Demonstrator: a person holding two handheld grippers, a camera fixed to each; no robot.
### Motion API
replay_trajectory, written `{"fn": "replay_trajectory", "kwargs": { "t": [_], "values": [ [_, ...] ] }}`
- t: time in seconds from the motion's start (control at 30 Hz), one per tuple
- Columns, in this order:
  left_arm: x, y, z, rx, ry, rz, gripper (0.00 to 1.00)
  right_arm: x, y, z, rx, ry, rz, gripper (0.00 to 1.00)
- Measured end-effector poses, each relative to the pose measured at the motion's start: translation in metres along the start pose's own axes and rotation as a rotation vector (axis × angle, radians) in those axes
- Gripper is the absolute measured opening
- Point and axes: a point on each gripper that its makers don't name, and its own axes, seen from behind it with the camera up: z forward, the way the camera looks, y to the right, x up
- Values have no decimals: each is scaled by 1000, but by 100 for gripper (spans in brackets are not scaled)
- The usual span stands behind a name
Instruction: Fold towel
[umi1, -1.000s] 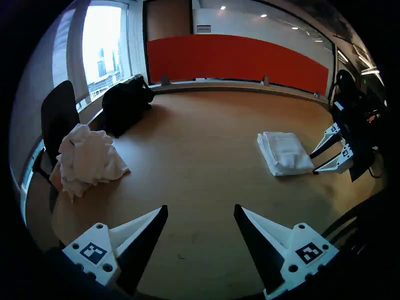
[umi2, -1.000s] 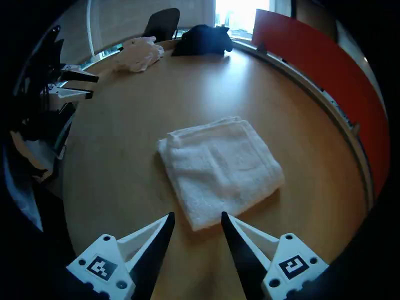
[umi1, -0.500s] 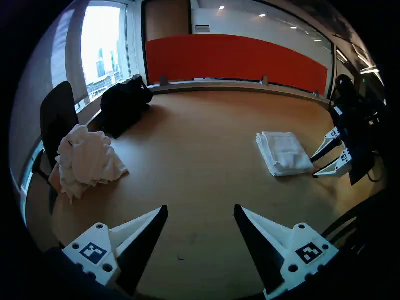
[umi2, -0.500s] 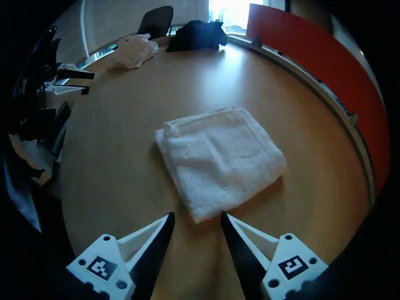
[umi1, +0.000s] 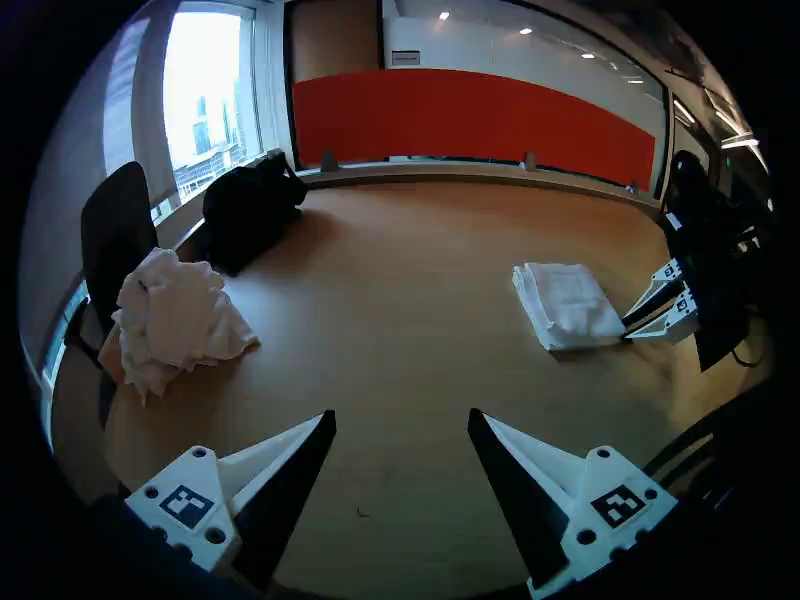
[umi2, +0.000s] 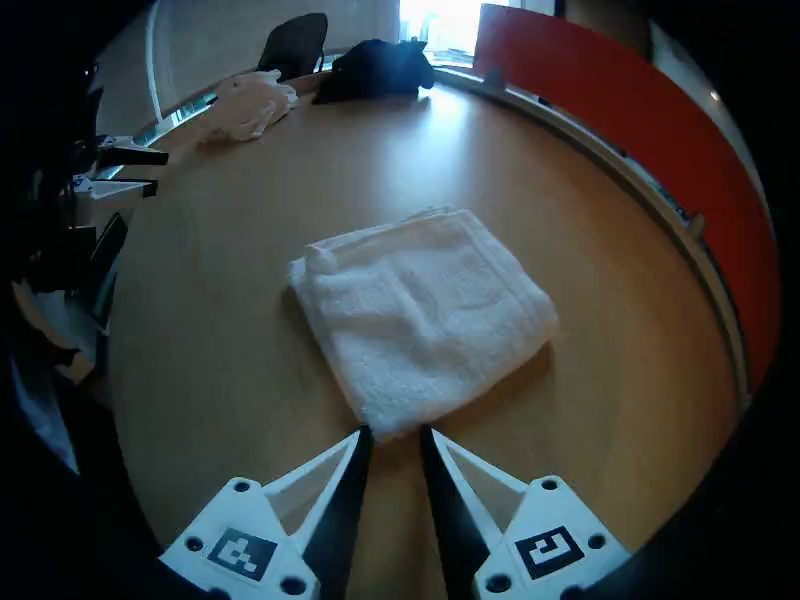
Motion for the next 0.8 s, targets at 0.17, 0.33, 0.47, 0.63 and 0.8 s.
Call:
{"fn": "replay_trajectory", "kwargs": {
  "t": [0.17, 0.33, 0.47, 0.63, 0.8],
  "values": [
    [0, 1, 0, -1, 1, 1, 99, -2, 1, 0, -6, 0, 10, 30],
    [0, 1, -1, -3, 1, 0, 99, -4, 2, 2, -11, -3, 17, 28],
    [0, 2, -1, -4, 2, 1, 98, -4, 2, 4, -12, -4, 26, 18],
    [-1, 2, -1, -6, 2, 3, 98, -3, 3, 4, -19, -2, 37, 4],
    [1, 3, -2, -8, 5, 3, 98, -1, 5, 2, -26, 5, 33, 3]
  ]
}}
